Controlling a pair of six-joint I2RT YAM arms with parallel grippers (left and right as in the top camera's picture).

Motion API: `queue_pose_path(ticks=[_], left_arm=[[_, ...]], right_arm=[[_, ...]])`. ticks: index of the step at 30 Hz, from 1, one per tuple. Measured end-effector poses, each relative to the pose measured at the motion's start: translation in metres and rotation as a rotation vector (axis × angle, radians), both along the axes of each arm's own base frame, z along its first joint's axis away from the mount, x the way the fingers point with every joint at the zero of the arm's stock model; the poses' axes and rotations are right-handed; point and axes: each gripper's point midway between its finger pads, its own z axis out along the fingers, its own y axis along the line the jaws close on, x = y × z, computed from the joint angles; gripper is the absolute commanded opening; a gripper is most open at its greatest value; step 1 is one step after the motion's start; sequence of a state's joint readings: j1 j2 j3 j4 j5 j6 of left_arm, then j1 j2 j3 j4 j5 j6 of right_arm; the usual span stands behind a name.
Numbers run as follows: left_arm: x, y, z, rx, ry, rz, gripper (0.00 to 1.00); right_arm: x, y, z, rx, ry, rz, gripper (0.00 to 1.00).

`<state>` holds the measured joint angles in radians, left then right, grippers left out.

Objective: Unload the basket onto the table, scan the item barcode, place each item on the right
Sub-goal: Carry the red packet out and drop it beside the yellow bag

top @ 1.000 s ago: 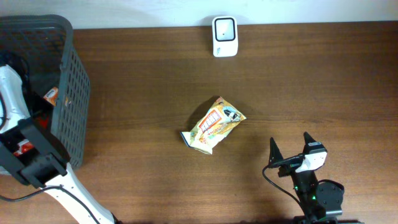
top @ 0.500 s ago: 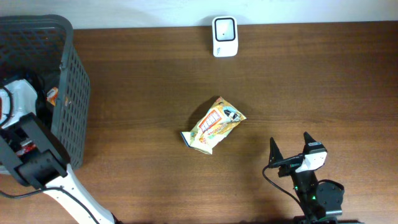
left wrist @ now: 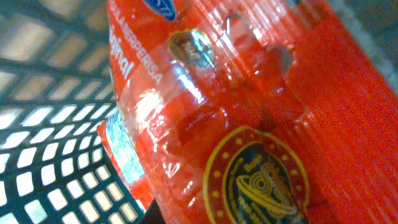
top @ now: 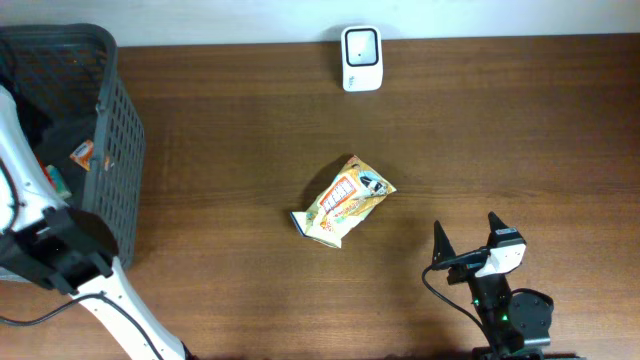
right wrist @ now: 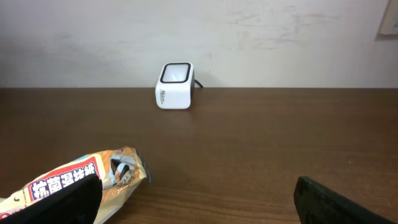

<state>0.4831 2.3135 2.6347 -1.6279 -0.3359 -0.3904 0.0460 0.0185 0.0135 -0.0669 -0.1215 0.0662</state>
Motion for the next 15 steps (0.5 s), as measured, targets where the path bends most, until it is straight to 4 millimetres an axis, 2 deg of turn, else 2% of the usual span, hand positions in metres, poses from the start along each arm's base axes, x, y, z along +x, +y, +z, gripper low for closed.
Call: queue_pose_path(ticks=[1, 4, 6, 7, 8, 10, 12, 14, 15], left_arm=[[0.014, -0.013, 0.035, 0.018, -0.118, -0.037, 0.00], [0.041, -0.072, 0.110, -0.024, -0.403, -0.205, 0.00], [0.057, -0.129, 0.151, -0.068, -0.554, -0.408, 0.00], [0.059, -0.186, 0.176, -0.119, -0.624, -0.583, 0.00], [0.058, -0.222, 0.186, -0.154, -0.648, -0.681, 0.00], [0.051, -0.287, 0.188, -0.233, -0.640, -0.842, 0.00], [0.049, -0.326, 0.182, -0.281, -0.614, -0.935, 0.00], [0.046, -0.371, 0.160, -0.346, -0.528, -1.023, 0.00], [0.043, -0.398, 0.138, -0.391, -0.446, -1.065, 0.00]], right_arm=[[0.000, 0.000, 0.000, 0.000, 0.000, 0.000, 0.98], [0.000, 0.000, 0.000, 0.000, 0.000, 0.000, 0.99], [0.000, 0.000, 0.000, 0.000, 0.000, 0.000, 0.98], [0.000, 0.000, 0.000, 0.000, 0.000, 0.000, 0.98], [0.000, 0.000, 0.000, 0.000, 0.000, 0.000, 0.98], [0.000, 0.000, 0.000, 0.000, 0.000, 0.000, 0.98], [0.000, 0.000, 0.000, 0.000, 0.000, 0.000, 0.98], [0.000, 0.000, 0.000, 0.000, 0.000, 0.000, 0.98], [0.000, 0.000, 0.000, 0.000, 0.000, 0.000, 0.98]])
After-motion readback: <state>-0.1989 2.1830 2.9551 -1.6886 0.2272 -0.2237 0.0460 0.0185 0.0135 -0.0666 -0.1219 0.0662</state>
